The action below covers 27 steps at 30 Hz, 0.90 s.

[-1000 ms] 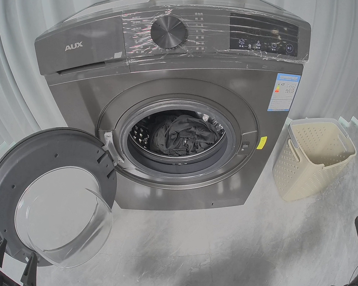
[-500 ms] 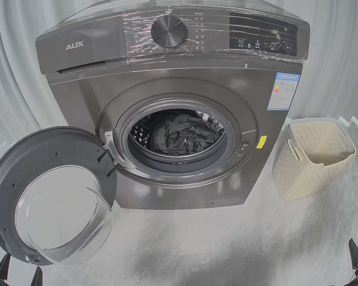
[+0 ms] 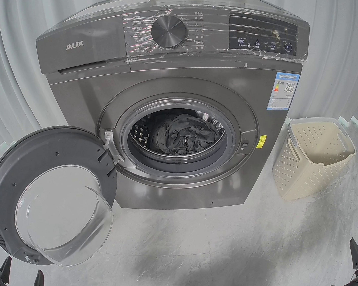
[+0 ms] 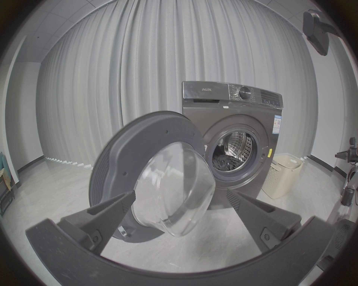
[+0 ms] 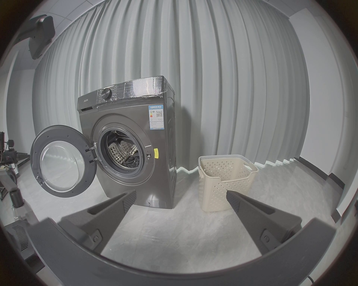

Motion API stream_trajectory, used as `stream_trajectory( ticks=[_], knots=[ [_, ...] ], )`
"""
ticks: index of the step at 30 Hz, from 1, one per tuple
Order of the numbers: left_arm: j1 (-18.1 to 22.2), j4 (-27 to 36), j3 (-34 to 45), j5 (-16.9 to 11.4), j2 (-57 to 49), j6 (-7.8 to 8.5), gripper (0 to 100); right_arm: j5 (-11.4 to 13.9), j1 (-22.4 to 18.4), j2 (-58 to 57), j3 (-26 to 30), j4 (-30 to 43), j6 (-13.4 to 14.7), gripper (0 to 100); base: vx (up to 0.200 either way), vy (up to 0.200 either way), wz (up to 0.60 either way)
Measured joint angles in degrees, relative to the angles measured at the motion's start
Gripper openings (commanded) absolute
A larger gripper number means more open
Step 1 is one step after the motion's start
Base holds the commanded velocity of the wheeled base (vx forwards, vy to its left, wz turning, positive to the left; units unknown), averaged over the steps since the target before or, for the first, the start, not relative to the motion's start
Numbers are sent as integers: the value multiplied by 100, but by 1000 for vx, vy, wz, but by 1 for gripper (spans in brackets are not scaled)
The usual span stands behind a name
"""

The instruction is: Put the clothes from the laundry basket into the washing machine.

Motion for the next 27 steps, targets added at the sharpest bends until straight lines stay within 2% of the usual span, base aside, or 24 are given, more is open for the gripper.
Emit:
stream_trajectory(
  ticks=[3,5,14,21,27],
  knots=[
    [-5,210,0,-258,-10,-16,100,-9,0,-2,0,-2,11,100,0,0,0],
    [-6,218,0,-310,-11,-21,100,-9,0,-2,0,-2,13,100,0,0,0],
    [-16,174,0,-250,-11,-144,100,-7,5,-2,0,-2,11,100,-200,0,0],
    [-9,172,0,-244,-11,-173,100,-11,13,0,0,0,9,100,0,0,0],
    [-11,174,0,-247,-11,-89,100,-7,5,0,0,-2,9,100,0,0,0]
  ],
)
